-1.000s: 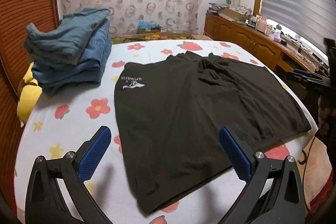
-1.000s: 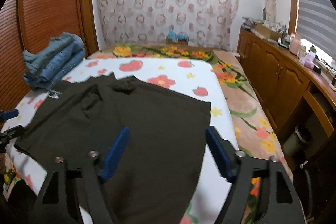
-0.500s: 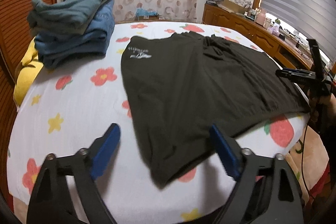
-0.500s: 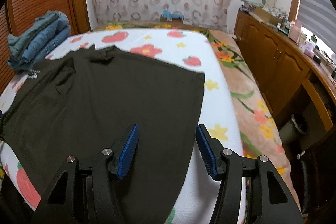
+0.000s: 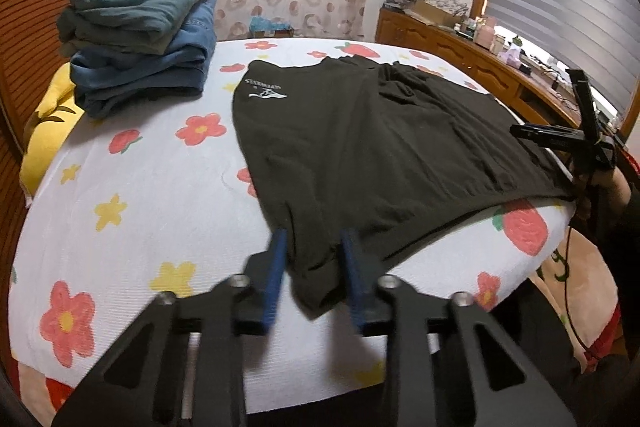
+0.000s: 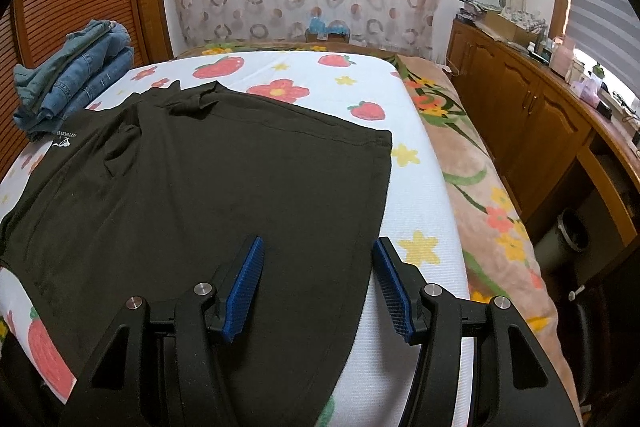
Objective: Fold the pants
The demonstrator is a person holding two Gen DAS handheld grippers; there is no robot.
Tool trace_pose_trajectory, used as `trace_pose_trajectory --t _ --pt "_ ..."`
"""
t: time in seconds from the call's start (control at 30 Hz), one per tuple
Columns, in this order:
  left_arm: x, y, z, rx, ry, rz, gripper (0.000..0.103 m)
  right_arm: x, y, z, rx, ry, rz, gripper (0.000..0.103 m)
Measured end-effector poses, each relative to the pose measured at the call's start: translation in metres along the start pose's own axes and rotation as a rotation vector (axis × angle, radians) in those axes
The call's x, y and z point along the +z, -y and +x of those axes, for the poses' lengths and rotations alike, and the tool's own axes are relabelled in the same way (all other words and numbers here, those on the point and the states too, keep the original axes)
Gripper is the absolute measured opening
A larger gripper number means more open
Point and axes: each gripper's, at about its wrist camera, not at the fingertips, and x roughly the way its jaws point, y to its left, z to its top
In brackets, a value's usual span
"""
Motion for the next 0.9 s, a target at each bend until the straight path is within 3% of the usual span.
trace_pose_trajectory --t 0.1,0.4,0.9 --pt "0.005 0.001 -0.003 -0.029 0.009 -0.012 0.011 0.001 0.000 0.002 -0.001 0.000 -0.001 0.059" --pt "0.038 0.023 -0.013 -0.110 0.061 0.044 0.007 0.001 0.001 0.003 -0.006 0.001 -0.006 0.059" --pt "0.115 0.111 0.001 -0.270 0.105 0.209 0.007 0.000 -0.002 0.003 -0.009 0.003 -0.011 0.059"
